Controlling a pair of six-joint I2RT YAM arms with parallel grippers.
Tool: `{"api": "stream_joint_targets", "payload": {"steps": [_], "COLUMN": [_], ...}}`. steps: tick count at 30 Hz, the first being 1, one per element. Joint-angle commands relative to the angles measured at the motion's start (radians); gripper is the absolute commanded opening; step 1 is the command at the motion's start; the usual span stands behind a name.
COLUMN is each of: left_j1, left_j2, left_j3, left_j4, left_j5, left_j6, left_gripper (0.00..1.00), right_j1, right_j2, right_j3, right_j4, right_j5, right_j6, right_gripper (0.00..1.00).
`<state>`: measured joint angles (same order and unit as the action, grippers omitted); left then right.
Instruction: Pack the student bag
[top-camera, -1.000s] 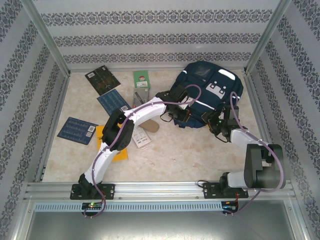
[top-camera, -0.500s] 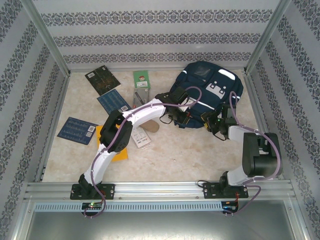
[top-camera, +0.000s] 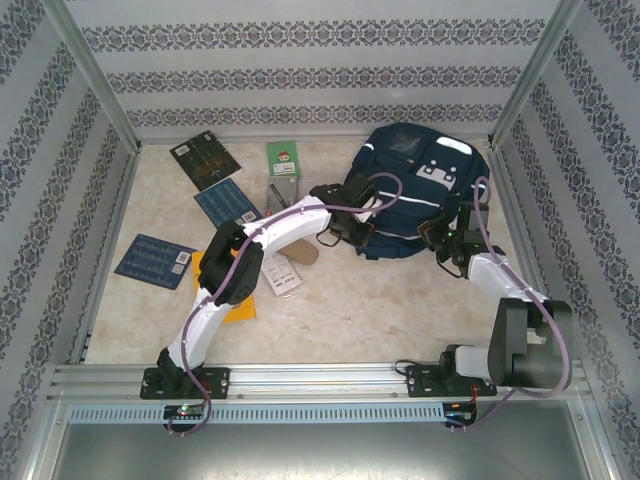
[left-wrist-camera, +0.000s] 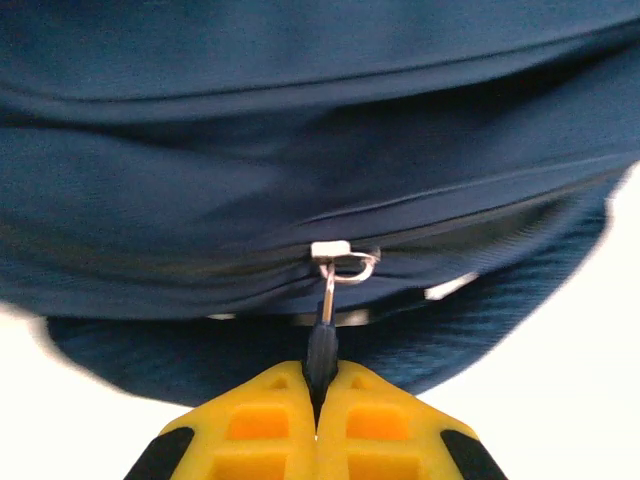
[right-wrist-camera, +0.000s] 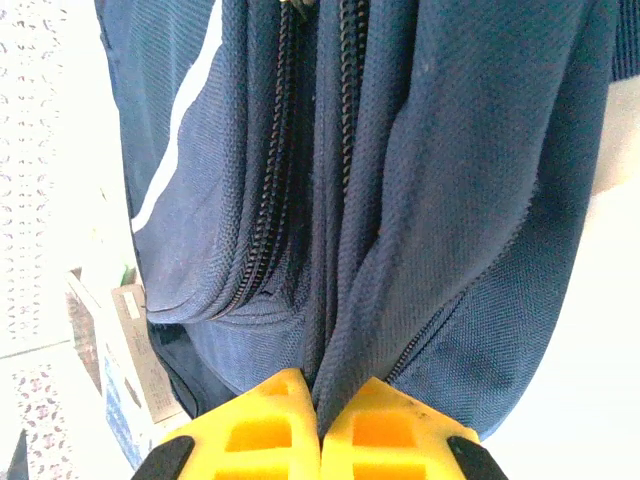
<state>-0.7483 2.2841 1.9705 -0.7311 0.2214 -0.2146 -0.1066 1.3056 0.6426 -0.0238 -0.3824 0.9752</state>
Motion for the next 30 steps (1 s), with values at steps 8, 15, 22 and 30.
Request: {"api": "stream_joint_targets", "payload": {"steps": [8, 15, 22, 30], "left_j1": [0.188, 0.188, 0.107, -0.056], "left_j2": [0.077, 0.044, -0.170, -0.242], "left_j3": [0.144, 0.114, -0.202, -0.281], "left_j4": [-0.148, -0.060, 0.092, 0.145], "left_j5": [-0.206, -0.071, 0.004, 0.071], "left_j6": [-0.110, -0.050, 0.014, -0.028], "left_gripper": [0.00, 0.00, 0.00, 0.00], "right_j1": [-0.059, -0.062, -0.062, -0.080], "right_j2": [-0.074, -0.035, 0.104, 0.297], "right_j3": [0.023, 0.102, 0.256, 0.526], "right_j4": [-0.109, -0.153, -0.165, -0.267], "right_j5": [0.054, 0.033, 0.055, 0.126], "right_j6": [-0.105, -0.162, -0.247, -0.366], "right_gripper": [0.00, 0.00, 0.00, 0.27]}}
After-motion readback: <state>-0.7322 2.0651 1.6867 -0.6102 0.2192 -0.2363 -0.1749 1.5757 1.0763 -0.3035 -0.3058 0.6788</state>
